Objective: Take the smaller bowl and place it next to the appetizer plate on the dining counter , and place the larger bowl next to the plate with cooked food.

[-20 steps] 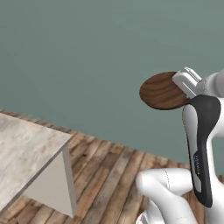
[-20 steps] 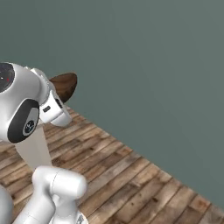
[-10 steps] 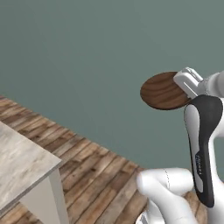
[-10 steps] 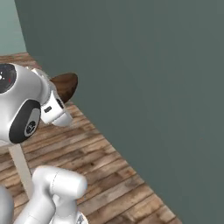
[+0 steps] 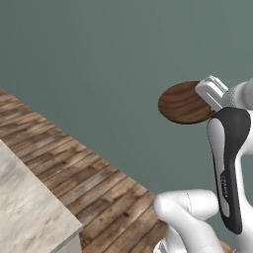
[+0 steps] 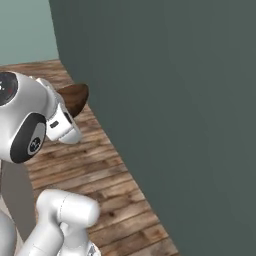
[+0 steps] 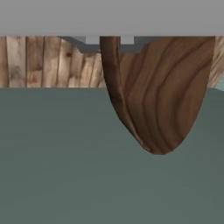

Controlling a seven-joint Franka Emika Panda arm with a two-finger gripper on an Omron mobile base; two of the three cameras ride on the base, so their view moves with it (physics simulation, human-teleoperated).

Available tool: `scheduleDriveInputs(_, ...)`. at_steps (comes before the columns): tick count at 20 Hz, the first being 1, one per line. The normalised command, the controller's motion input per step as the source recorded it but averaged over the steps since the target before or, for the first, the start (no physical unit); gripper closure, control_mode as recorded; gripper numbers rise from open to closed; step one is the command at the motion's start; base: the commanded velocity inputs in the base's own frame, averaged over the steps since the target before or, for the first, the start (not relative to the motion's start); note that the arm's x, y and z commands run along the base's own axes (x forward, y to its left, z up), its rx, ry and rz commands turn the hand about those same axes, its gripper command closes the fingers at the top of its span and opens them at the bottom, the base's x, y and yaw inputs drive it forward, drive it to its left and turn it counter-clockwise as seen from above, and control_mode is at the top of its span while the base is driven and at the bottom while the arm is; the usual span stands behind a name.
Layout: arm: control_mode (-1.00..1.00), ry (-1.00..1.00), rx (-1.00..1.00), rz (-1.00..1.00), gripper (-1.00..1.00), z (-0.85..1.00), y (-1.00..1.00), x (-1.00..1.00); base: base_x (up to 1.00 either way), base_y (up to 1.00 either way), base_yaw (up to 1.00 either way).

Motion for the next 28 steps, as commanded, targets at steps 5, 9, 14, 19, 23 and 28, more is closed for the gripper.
scheduleDriveInputs(5, 1.0, 0.0, 0.0, 0.0, 1.0, 0.0, 0.0, 0.0, 1.0, 0.01, 0.33)
scheduleDriveInputs(9, 1.0, 0.0, 0.0, 0.0, 1.0, 0.0, 0.0, 0.0, 1.0, 0.0, 0.38)
scheduleDriveInputs(14, 1.0, 0.0, 0.0, 0.0, 1.0, 0.0, 0.0, 0.0, 1.0, 0.0, 0.4)
scheduleDriveInputs(19, 1.0, 0.0, 0.0, 0.0, 1.0, 0.0, 0.0, 0.0, 1.0, -0.01, 0.42)
scheduleDriveInputs(23, 1.0, 0.0, 0.0, 0.0, 1.0, 0.0, 0.0, 0.0, 1.0, -0.07, 0.41)
scheduleDriveInputs(28, 1.0, 0.0, 0.0, 0.0, 1.0, 0.0, 0.0, 0.0, 1.0, -0.2, 0.41)
